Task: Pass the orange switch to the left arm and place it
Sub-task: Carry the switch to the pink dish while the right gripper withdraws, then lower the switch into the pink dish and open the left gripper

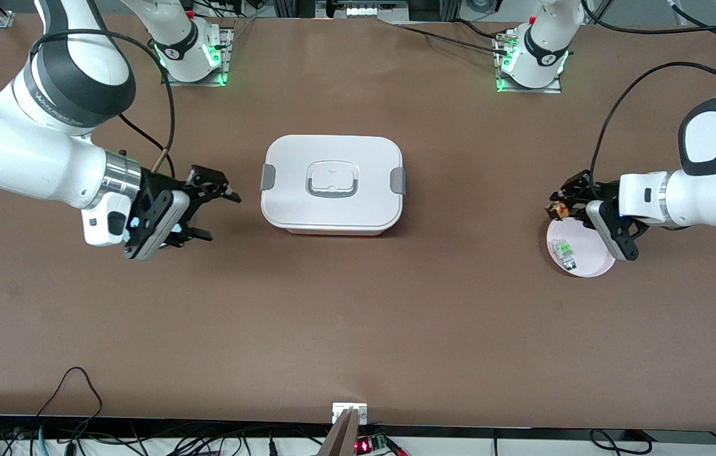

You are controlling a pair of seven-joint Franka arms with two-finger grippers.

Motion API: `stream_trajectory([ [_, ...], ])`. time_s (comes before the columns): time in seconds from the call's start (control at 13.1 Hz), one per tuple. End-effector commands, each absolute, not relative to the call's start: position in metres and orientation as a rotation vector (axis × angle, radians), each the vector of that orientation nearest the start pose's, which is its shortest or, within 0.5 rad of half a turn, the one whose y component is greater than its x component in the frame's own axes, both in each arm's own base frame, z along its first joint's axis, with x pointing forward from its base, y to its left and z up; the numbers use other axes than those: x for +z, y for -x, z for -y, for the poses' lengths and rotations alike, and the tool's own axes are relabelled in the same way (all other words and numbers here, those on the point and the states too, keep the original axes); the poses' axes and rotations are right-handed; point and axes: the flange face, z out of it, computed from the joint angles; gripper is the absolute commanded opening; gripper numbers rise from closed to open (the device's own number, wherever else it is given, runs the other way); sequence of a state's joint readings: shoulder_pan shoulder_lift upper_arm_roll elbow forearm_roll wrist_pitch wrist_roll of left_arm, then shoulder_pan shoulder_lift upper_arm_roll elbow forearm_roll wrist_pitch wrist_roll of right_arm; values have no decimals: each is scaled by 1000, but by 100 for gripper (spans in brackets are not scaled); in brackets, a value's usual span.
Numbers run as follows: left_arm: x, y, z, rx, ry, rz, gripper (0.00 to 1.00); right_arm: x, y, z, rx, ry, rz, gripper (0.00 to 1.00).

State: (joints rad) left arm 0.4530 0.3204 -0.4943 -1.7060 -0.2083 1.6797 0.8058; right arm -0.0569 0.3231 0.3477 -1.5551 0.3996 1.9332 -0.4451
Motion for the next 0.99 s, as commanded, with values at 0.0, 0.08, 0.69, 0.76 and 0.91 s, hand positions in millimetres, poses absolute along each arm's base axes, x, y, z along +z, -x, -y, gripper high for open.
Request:
stream_trajectory([
  [0.0,401,-599,7,410,3065,-1529,23,498,-618,-181,-15,2773,469,100],
  [0.08,394,-598,0,447,2980,-1602,21,498,-614,-178,39,2850,316,100],
  [0.69,301,-590,-49,313,2576,-1862,15,546,-560,-135,311,3247,79,100],
  [0.76,280,-587,-53,257,2562,-1900,15,548,-563,-126,310,3265,63,100],
  [0.91,249,-586,-75,162,2532,-1979,15,549,-567,-103,327,3313,-15,100],
])
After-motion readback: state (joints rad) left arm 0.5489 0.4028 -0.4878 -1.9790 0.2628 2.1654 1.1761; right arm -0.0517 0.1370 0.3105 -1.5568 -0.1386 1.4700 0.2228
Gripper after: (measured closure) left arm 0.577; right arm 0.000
